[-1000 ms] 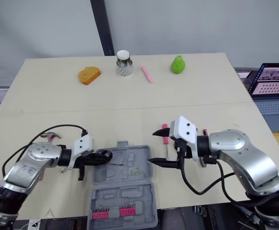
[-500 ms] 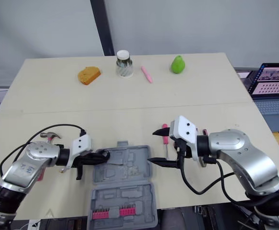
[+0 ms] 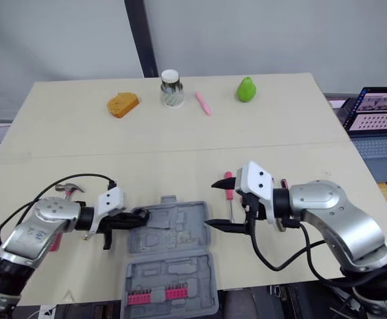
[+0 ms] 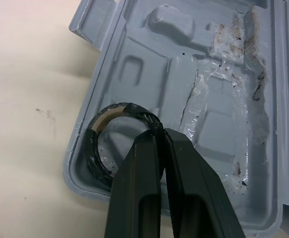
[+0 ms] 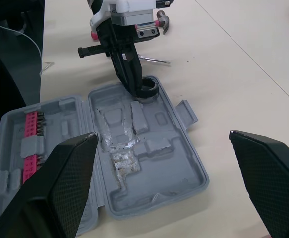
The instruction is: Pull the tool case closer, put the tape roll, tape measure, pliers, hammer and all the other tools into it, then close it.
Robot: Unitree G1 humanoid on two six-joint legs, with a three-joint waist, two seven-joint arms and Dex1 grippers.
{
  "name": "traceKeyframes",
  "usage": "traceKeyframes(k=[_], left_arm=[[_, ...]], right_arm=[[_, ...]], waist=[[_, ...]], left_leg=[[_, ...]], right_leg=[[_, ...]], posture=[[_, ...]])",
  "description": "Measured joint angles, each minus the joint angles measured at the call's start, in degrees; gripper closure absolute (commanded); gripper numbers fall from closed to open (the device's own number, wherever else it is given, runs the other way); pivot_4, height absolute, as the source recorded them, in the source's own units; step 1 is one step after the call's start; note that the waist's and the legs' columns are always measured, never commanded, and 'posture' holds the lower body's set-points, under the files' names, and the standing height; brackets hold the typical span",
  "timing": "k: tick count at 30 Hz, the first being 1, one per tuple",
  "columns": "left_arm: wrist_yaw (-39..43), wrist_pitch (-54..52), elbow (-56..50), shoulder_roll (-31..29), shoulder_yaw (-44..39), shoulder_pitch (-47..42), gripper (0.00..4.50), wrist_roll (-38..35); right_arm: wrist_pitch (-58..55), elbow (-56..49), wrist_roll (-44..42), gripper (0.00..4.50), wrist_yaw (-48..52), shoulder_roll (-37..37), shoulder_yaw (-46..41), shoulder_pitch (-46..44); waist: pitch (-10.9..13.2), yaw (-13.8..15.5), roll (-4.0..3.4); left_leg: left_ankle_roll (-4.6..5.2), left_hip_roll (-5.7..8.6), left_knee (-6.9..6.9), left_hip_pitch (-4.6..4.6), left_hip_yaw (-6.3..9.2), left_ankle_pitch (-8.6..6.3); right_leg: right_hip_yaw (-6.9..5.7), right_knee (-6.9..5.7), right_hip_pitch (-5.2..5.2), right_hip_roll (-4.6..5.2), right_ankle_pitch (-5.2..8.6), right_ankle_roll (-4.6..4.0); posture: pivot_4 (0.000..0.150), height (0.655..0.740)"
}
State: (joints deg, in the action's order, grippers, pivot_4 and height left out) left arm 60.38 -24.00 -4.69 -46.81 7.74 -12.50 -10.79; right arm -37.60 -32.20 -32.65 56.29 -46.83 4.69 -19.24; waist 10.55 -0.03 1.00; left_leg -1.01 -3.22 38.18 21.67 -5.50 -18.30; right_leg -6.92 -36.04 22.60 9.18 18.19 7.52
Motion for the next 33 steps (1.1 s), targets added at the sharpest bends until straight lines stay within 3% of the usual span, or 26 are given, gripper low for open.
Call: traceKeyframes(k=[5, 6, 8, 11, 18, 25, 28, 30, 33], left_arm=[[0.0, 0.3, 0.7, 0.0, 0.0, 0.0, 4.45, 0.0], [0.0, 0.2, 0.7, 0.0, 0.0, 0.0, 3.90, -0.1], [0.0, 0.1, 0.7, 0.0, 0.0, 0.0, 3.45, -0.2], [0.0, -0.4, 0.7, 0.1, -0.4, -0.1, 2.16, -0.8], [0.2, -3.6, -2.9, -0.1, -1.7, -0.7, 2.16, -3.3], [-1.0, -5.7, -5.7, 0.1, -8.0, 0.1, 2.16, -7.1], [-1.7, -3.0, -3.4, 2.5, -9.1, 2.8, 2.87, -7.3], [-2.2, -2.0, -2.1, 3.5, -9.4, 4.4, 3.67, -7.3], [-3.4, -1.2, -1.1, 4.5, -9.6, 5.1, 3.67, -7.3]], right_arm=[[0.0, 0.0, 0.0, 0.00, 0.0, 0.2, 0.0, 0.0], [0.0, 0.0, 0.0, 0.00, 0.0, 0.2, 0.0, 0.0], [0.0, 0.0, 0.0, 0.00, 0.0, 0.2, 0.0, 0.0], [0.0, 0.0, 0.0, 0.00, 0.0, 0.3, 0.0, 0.0], [0.0, 0.0, -0.2, 0.00, 0.0, 0.3, 0.0, 0.0], [0.0, 0.0, -0.5, 0.00, 0.0, 0.5, 0.0, 0.1], [0.0, 0.0, -0.5, 0.00, 0.0, 0.5, 0.0, 0.1], [0.0, 0.0, -0.5, 0.00, 0.0, 0.5, 0.0, 0.1], [0.0, 0.0, -0.5, 0.00, 0.0, 0.5, 0.0, 0.1]], waist=[[0.0, 0.0, 0.00], [0.0, 0.0, 0.00], [0.0, 0.0, 0.00], [0.0, 0.0, 0.00], [0.0, 0.0, 0.00], [0.0, 0.0, 0.00], [0.0, 0.0, 0.00], [0.0, 0.0, 0.00], [0.0, 0.1, 0.00]], left_leg=[[0.00, 0.00, 0.00, 0.00, 0.00, 0.00], [0.00, 0.00, 0.00, 0.00, 0.00, 0.00], [0.00, 0.00, 0.00, 0.00, 0.00, 0.00], [0.00, 0.00, 0.00, 0.00, 0.00, 0.00], [0.00, 0.00, 0.00, 0.00, 0.00, 0.00], [0.00, 0.00, 0.00, 0.00, 0.00, 0.00], [0.00, 0.00, -0.01, 0.00, 0.00, 0.00], [0.00, 0.00, 0.00, 0.00, 0.00, 0.00], [0.00, 0.00, 0.03, 0.00, 0.01, 0.00]], right_leg=[[0.00, 0.00, 0.00, 0.00, 0.00, 0.00], [0.00, 0.00, 0.00, 0.00, 0.00, 0.00], [0.00, 0.00, 0.00, 0.00, 0.00, 0.00], [0.00, 0.00, 0.00, 0.00, 0.00, 0.00], [0.00, 0.00, 0.00, 0.00, 0.00, 0.00], [0.01, 0.01, 0.00, 0.00, 0.00, 0.00], [0.00, 0.01, 0.00, 0.00, 0.00, 0.00], [0.00, 0.01, 0.00, 0.00, 0.00, 0.00], [0.00, 0.00, -0.01, 0.00, 0.00, -0.01]], posture=[[0.150, 0.7400], [0.150, 0.7400], [0.150, 0.7400], [0.150, 0.7400], [0.150, 0.7400], [0.150, 0.7400], [0.150, 0.7400], [0.150, 0.7400], [0.150, 0.7400]])
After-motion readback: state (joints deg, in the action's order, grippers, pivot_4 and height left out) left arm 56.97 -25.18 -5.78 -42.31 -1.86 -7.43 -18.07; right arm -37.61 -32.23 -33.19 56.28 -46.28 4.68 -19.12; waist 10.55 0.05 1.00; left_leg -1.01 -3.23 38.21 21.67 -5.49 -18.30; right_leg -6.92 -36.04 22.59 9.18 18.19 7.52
